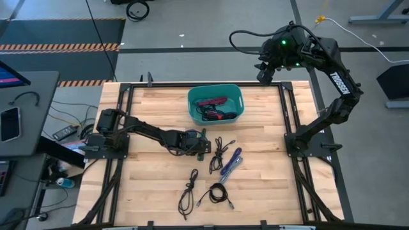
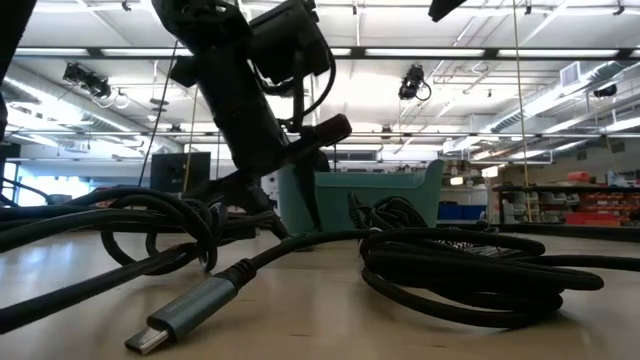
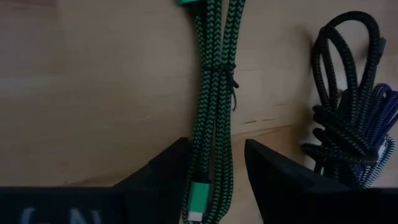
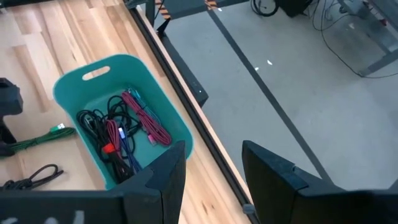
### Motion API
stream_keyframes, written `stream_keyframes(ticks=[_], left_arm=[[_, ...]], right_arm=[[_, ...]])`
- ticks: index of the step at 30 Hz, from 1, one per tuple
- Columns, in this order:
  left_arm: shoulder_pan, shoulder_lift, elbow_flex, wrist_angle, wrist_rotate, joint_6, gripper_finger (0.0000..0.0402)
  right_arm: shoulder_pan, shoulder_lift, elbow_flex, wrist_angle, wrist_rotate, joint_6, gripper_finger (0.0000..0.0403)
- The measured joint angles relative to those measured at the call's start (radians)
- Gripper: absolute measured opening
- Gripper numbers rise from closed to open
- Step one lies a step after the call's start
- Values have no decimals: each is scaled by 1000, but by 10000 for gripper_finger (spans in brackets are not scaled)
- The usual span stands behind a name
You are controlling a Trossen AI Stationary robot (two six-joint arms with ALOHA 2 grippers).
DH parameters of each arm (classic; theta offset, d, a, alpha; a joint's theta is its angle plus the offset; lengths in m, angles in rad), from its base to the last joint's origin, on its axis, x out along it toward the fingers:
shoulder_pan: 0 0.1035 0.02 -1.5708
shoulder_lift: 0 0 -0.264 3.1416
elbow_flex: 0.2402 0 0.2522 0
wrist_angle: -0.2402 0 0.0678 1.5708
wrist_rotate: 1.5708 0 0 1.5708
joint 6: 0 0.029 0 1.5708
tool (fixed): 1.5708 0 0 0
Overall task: Pick and place USB-C Cables
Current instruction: Put the green charger cable into the light blue bin
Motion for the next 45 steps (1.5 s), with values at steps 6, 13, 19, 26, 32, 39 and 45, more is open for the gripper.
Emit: stream_keyframes(ticks=[6, 13, 19, 26, 32, 39, 45], left_arm=[[2, 2, 0, -63, 57, 50, 42], [1, -12, -1, -70, 61, 102, 10], [-11, -163, -8, -156, 77, 165, 7], [-51, -429, 16, -354, 2, 370, 7], [35, -481, 238, -819, -137, 664, 7], [253, -475, 497, -832, -177, 1244, 6], [393, -395, 673, -802, -126, 1615, 6]], right_arm=[[0, 0, 0, 0, -1, -5, 164], [0, 0, 0, 0, -4, -7, 164], [0, 0, 0, 0, -4, -7, 164], [-6, 0, 0, 12, -4, -2, 164], [-23, 0, 0, 15, -4, 39, 164], [-32, 0, 0, 17, -3, 96, 164], [-32, 0, 0, 22, 3, 110, 164]])
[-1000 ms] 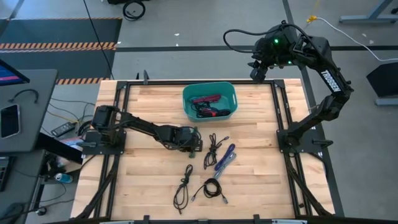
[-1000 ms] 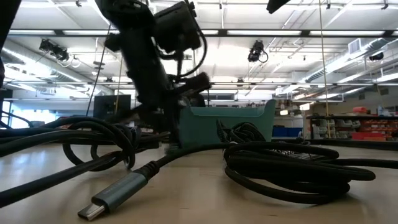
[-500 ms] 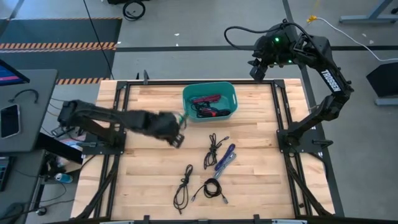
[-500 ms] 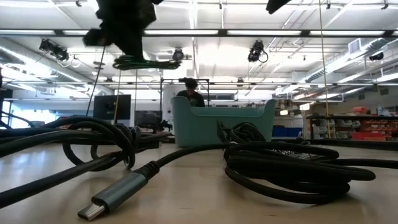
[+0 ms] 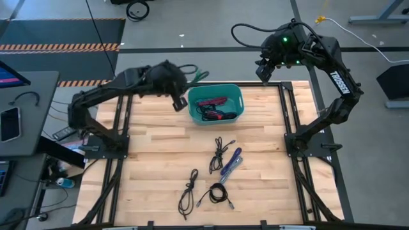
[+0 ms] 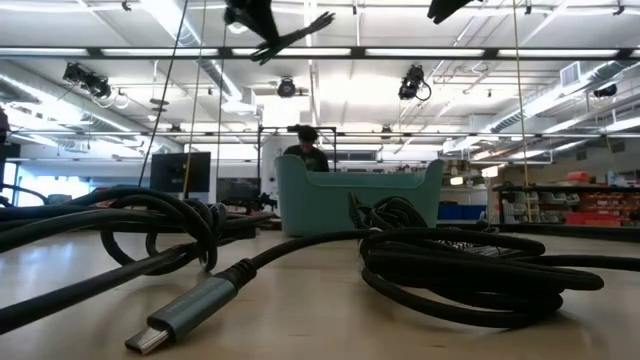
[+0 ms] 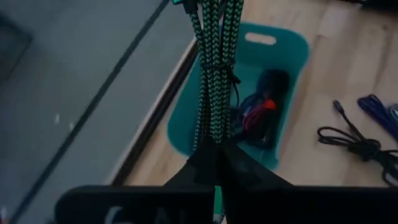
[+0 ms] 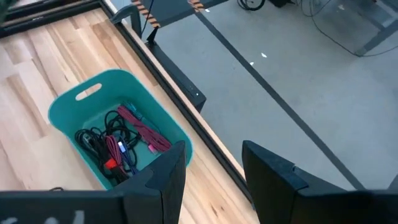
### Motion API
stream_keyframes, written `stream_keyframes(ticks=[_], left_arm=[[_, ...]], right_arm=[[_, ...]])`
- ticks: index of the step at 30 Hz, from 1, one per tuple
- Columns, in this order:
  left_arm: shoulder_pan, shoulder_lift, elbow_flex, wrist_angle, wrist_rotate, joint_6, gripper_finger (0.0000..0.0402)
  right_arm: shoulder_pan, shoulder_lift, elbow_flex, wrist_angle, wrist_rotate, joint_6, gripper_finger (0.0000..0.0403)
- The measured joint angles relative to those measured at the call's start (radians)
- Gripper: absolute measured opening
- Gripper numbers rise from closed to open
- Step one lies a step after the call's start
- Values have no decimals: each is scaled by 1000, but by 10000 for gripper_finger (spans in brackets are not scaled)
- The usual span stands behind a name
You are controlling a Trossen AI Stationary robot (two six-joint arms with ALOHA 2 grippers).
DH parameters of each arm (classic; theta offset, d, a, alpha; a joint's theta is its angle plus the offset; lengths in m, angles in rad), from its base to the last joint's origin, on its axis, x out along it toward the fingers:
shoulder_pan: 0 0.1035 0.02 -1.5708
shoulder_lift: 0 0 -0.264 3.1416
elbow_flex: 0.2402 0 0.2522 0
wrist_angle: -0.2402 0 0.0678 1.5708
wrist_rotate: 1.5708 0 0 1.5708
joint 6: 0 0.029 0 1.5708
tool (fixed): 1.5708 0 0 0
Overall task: Pick and place USB-C Cables
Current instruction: Put the green charger cable into the light blue bin
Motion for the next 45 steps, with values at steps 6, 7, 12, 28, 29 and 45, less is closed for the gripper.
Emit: stream_keyframes(ticks=[6, 7, 12, 28, 29, 45], left_arm=[[52, 150, 78, 8, 171, 201, 6], [54, 180, 78, 6, 192, 228, 6], [51, 327, 75, 0, 265, 361, 6], [143, 547, 79, 164, 328, 524, 6], [152, 557, 78, 156, 342, 512, 6], [278, 587, 78, 200, 438, 521, 7]], right_arm=[[0, 0, 0, 70, 38, 1, 164], [0, 0, 0, 83, 39, 1, 164], [0, 0, 0, 134, 38, 1, 164], [0, 0, 0, 149, 39, 26, 164], [0, 0, 0, 149, 38, 26, 164], [-6, 0, 0, 149, 27, 26, 164]])
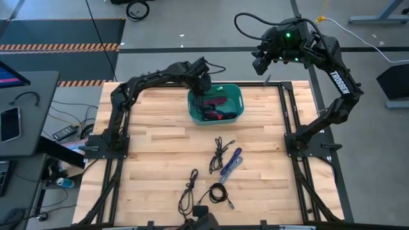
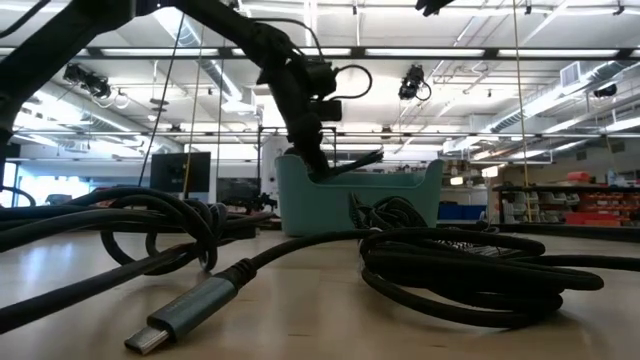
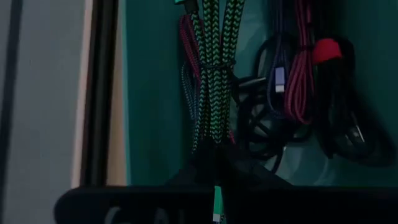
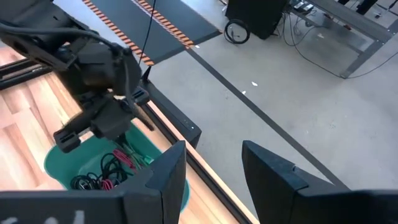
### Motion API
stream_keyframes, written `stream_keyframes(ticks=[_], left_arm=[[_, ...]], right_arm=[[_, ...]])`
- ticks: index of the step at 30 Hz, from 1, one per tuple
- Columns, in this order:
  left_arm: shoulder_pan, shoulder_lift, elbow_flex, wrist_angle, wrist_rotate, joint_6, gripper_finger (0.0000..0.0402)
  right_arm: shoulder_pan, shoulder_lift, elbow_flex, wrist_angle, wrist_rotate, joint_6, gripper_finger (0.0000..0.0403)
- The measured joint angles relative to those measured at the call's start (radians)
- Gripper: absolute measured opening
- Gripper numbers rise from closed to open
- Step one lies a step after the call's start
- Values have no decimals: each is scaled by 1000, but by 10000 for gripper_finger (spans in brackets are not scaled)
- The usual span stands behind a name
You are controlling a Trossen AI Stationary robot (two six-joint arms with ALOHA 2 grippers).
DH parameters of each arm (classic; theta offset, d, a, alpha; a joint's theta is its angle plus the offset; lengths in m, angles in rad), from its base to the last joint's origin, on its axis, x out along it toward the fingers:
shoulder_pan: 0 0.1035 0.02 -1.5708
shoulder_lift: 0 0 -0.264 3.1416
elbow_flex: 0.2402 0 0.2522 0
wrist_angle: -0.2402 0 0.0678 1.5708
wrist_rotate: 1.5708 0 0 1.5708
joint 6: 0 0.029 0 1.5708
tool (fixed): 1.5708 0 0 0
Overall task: Pick and place USB-C Cables
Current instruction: Put the green charger cable into the light blue bin
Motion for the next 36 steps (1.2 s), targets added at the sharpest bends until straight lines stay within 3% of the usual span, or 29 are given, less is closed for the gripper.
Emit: stream_keyframes(ticks=[13, 29, 36], left_arm=[[0, 121, 0, -14, 33, -10, 6], [-23, 117, 1, 0, -5, -42, 31], [-41, 98, 180, -86, -20, -40, 50]], right_arm=[[0, 0, 0, -1, -7, 0, 164], [0, 0, 0, -15, -8, -3, 164], [0, 0, 0, -18, -8, -12, 164]])
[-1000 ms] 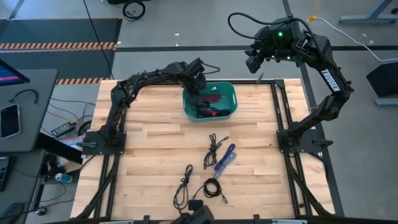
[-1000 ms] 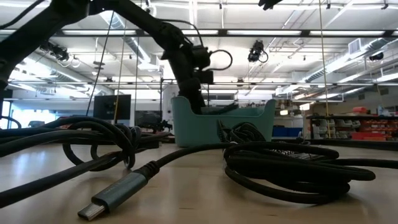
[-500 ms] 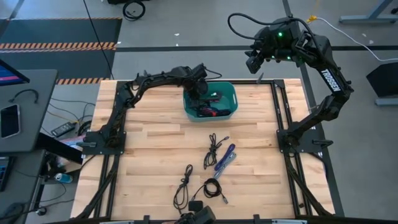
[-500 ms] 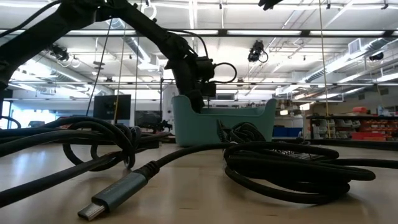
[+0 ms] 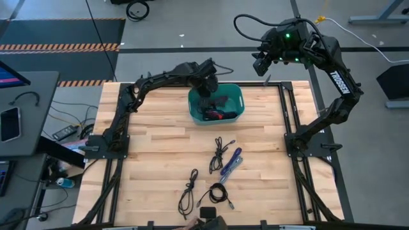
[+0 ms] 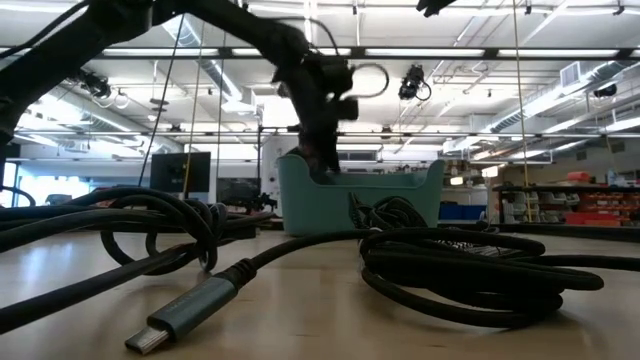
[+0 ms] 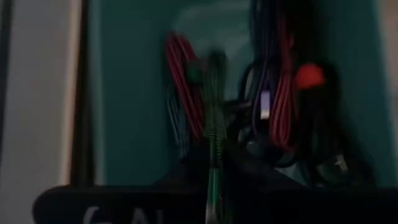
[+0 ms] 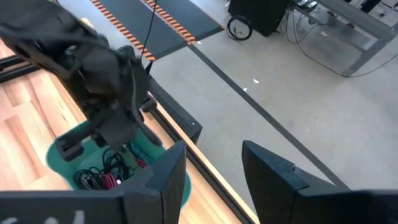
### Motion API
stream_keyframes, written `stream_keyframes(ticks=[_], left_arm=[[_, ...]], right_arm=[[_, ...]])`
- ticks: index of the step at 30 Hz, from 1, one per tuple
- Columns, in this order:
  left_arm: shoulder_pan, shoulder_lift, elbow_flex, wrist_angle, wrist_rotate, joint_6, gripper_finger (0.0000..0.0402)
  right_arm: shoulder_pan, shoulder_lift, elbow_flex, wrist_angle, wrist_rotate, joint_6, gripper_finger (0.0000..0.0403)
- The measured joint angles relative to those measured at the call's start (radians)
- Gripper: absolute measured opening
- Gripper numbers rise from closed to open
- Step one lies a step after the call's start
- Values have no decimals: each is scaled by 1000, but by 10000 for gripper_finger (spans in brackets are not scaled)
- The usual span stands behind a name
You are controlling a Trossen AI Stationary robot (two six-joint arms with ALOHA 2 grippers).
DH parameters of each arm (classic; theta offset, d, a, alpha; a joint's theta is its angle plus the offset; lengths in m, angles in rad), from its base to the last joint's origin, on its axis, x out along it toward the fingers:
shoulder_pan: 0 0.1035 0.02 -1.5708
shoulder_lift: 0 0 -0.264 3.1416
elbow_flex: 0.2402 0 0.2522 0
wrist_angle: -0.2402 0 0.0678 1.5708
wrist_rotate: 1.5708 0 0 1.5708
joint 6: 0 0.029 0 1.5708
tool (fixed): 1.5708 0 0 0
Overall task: Pick and place USB-C Cables
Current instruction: Put the green charger cable into the light blue bin, then move the light blue bin to the center of the table
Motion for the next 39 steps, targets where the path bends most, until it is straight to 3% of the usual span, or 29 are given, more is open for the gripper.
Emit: stream_keyframes(ticks=[9, 17, 25, 31, 35, 39], left_arm=[[-4, -1, 164, -30, -77, -17, 80], [-16, -1, 270, -299, -81, -299, 89], [-41, -41, 311, -507, -140, -344, 89], [-80, -111, 311, -629, -230, -407, 89], [-114, -176, 311, -659, -305, -450, 89], [-153, -255, 309, -660, -320, -496, 89]], right_arm=[[0, 0, 0, 0, 0, -18, 164], [-33, 2, -6, -6, 11, -79, 164], [-132, 74, -169, 7, -177, -116, 163], [-156, 189, -350, 194, -300, -209, 163], [-157, 293, -384, 258, -408, -234, 163], [-152, 382, -384, 277, -418, -284, 168]])
